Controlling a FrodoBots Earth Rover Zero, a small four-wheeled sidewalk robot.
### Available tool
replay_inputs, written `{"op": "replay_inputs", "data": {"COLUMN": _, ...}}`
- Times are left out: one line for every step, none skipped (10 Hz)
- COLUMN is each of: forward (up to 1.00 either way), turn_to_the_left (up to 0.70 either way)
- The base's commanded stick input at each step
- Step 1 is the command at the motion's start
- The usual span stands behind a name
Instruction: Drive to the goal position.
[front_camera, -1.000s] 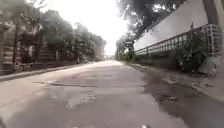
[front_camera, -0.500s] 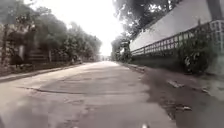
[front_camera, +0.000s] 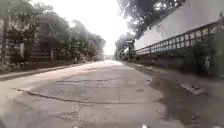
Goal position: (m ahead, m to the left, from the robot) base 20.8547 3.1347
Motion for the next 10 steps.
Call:
{"op": "replay_inputs", "data": {"forward": 0.85, "turn_to_the_left": -0.19}}
{"op": "replay_inputs", "data": {"forward": 0.85, "turn_to_the_left": -0.03}}
{"op": "replay_inputs", "data": {"forward": 0.85, "turn_to_the_left": 0.12}}
{"op": "replay_inputs", "data": {"forward": 0.85, "turn_to_the_left": 0.14}}
{"op": "replay_inputs", "data": {"forward": 0.85, "turn_to_the_left": 0.15}}
{"op": "replay_inputs", "data": {"forward": 0.85, "turn_to_the_left": 0.05}}
{"op": "replay_inputs", "data": {"forward": 0.85, "turn_to_the_left": 0.05}}
{"op": "replay_inputs", "data": {"forward": 0.85, "turn_to_the_left": -0.09}}
{"op": "replay_inputs", "data": {"forward": 0.85, "turn_to_the_left": -0.29}}
{"op": "replay_inputs", "data": {"forward": 0.85, "turn_to_the_left": -0.25}}
